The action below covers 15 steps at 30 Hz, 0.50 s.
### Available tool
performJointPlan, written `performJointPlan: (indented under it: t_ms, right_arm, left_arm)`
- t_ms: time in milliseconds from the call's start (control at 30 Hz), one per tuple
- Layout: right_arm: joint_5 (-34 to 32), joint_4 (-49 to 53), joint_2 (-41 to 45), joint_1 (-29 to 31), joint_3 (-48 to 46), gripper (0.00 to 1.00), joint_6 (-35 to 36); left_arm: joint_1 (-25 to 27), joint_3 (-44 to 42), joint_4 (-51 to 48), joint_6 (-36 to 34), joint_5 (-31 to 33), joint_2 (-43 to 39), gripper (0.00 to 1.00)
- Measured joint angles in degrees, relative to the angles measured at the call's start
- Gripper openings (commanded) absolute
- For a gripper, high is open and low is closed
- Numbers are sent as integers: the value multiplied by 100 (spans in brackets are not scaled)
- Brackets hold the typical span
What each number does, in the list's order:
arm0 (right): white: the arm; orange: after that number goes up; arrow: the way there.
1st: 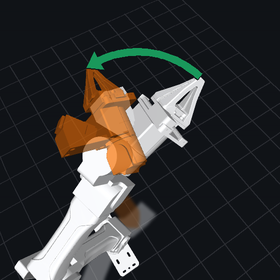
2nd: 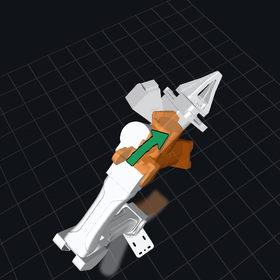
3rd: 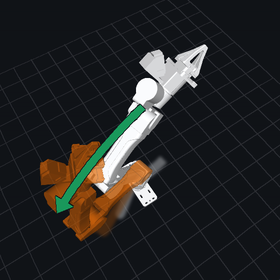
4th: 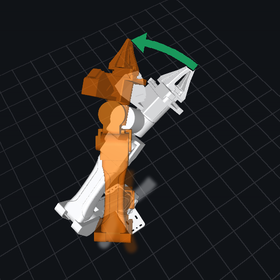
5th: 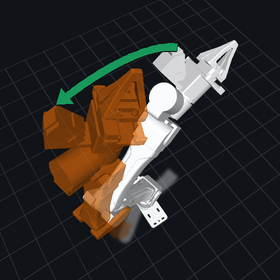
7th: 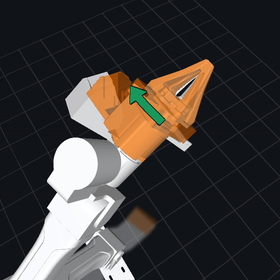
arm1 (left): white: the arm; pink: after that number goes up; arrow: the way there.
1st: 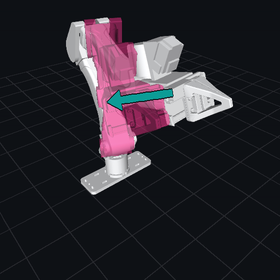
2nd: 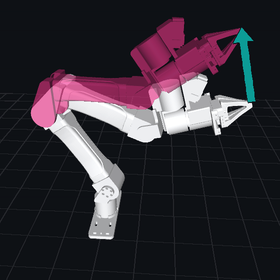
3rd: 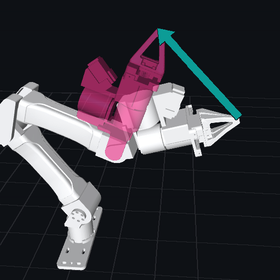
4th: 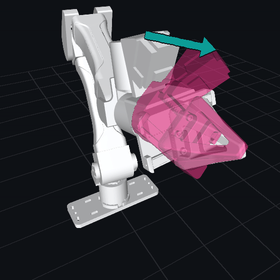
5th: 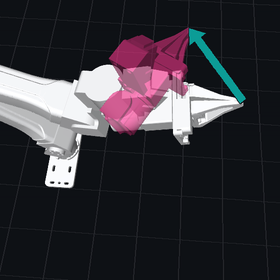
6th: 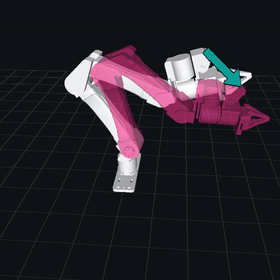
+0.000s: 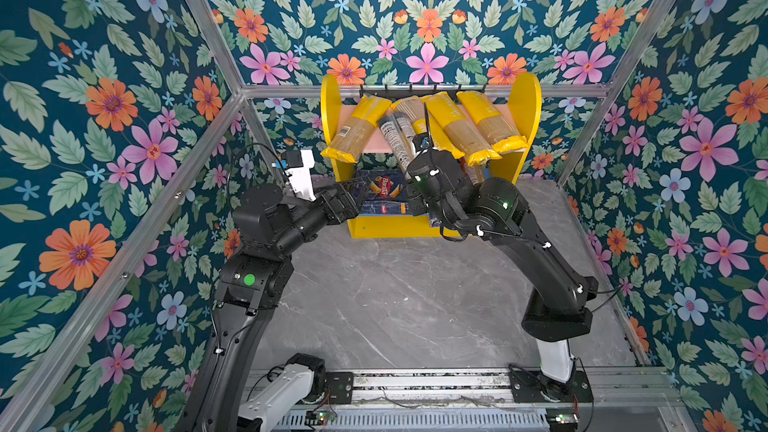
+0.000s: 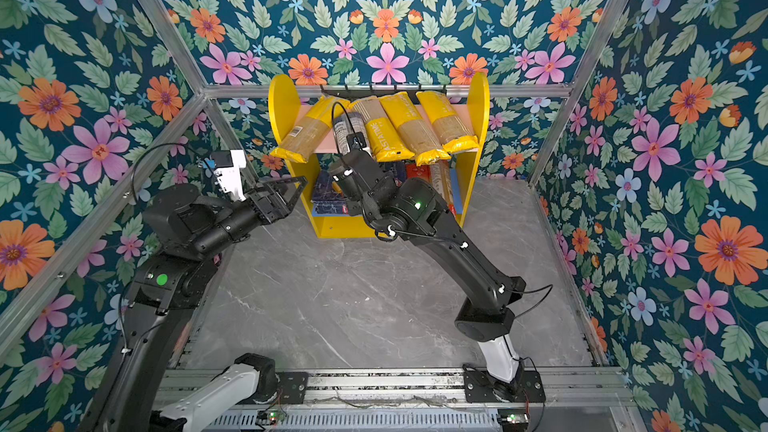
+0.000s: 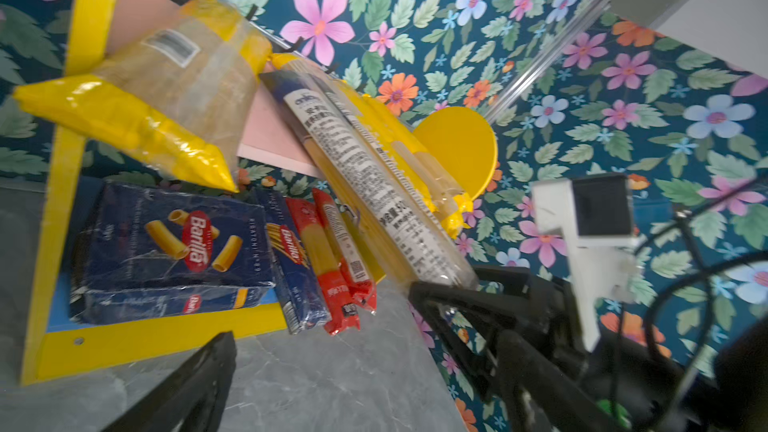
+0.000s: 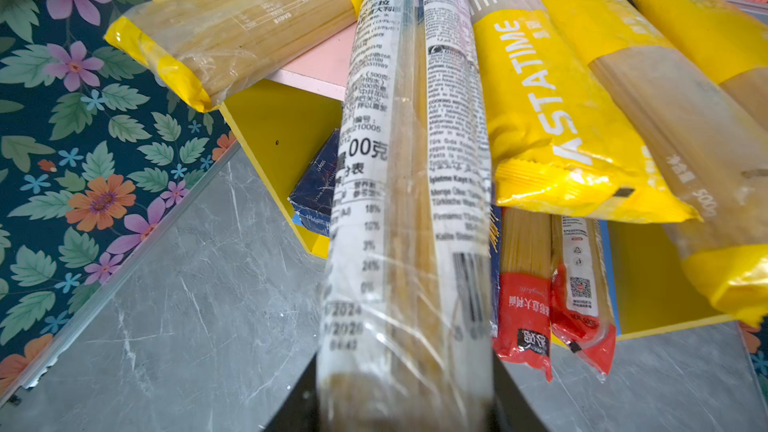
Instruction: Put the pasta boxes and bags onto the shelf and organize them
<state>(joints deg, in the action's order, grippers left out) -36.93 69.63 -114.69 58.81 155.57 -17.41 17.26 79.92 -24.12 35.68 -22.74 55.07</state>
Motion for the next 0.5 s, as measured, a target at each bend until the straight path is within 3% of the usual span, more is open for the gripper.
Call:
performJointPlan:
  t_ms: [233, 500]
  right_arm:
    - [-267, 103, -20, 216, 33, 22, -15]
    - [-330, 74, -354, 236, 378, 23, -35]
  left_arm:
    - [0, -83, -317, -452, 1023, -221, 100]
    - [0, -177, -387, -632, 1296, -179, 100]
